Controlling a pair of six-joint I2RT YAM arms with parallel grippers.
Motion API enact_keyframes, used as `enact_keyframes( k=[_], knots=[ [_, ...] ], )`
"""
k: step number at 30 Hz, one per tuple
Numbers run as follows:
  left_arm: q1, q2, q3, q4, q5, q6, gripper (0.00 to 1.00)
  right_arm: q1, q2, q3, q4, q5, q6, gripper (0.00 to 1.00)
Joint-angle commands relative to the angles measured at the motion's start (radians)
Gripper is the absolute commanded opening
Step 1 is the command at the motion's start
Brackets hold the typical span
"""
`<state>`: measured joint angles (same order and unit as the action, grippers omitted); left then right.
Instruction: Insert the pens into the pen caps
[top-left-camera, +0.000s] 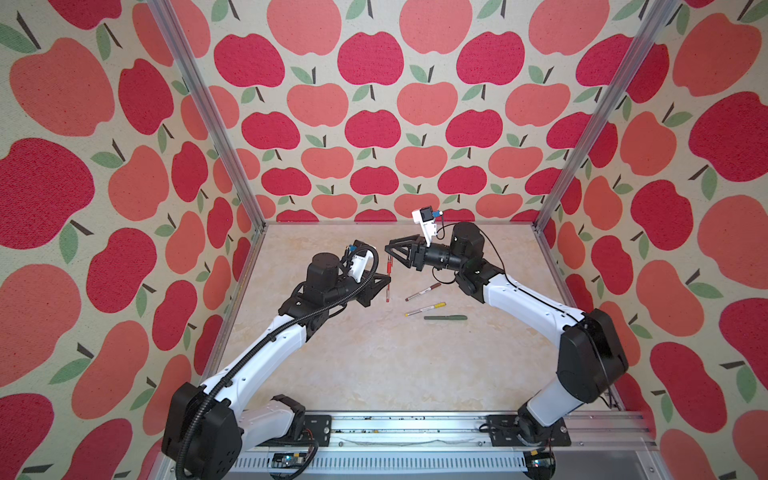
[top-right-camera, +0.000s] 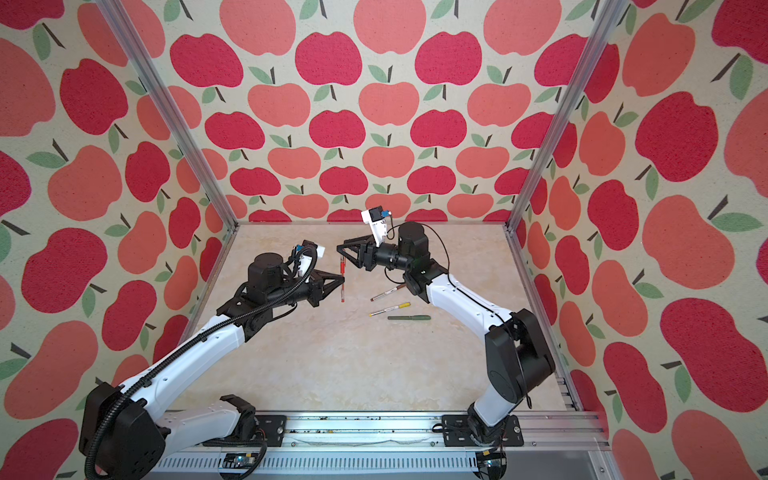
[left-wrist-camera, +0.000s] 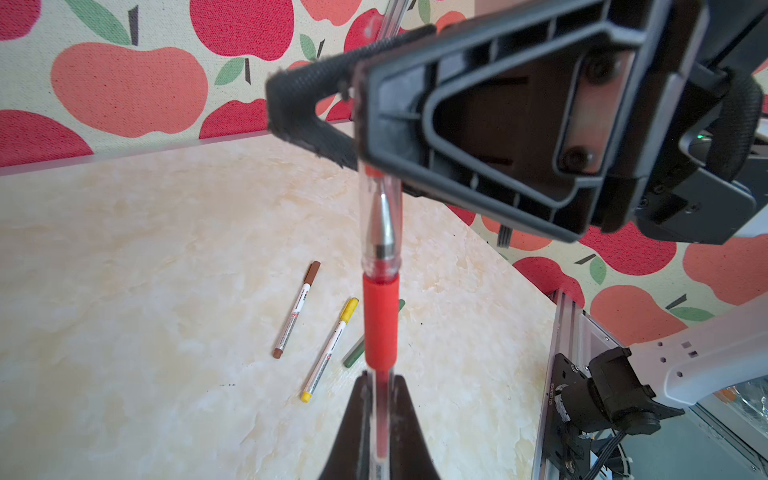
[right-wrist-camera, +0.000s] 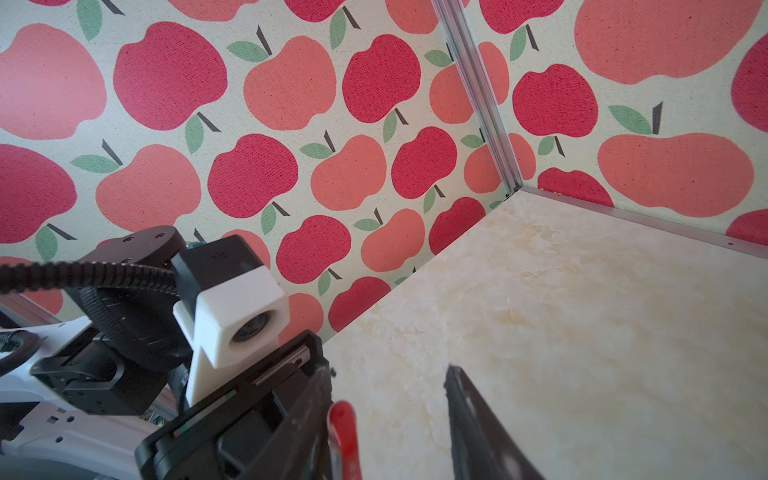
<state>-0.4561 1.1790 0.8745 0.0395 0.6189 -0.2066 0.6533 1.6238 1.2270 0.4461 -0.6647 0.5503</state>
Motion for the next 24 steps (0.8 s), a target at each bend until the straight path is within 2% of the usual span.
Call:
enact_keyframes(
  k=[1, 4, 9, 13, 24],
  knots=[
    [-0.003, 0.009, 0.037, -0.004, 0.028, 0.024, 0.0, -0.005, 0.005, 0.028, -0.018, -0.038, -0.007, 0.45],
    [-0.003, 0.017, 0.043, -0.002, 0.028, 0.023, 0.0, -0.006, -0.003, 0.024, -0.029, -0.039, -0.013, 0.39],
    [-0.001, 0.025, 0.047, 0.01, 0.022, 0.012, 0.0, -0.006, -0.014, 0.013, -0.031, -0.038, -0.014, 0.36],
    [0.002, 0.029, 0.051, 0.012, 0.01, 0.004, 0.0, -0.006, -0.016, 0.013, -0.031, -0.045, -0.016, 0.28],
    [0.023, 0.045, 0.082, 0.015, 0.004, -0.008, 0.0, -0.005, 0.002, 0.017, -0.041, -0.1, -0.005, 0.17]
  ],
)
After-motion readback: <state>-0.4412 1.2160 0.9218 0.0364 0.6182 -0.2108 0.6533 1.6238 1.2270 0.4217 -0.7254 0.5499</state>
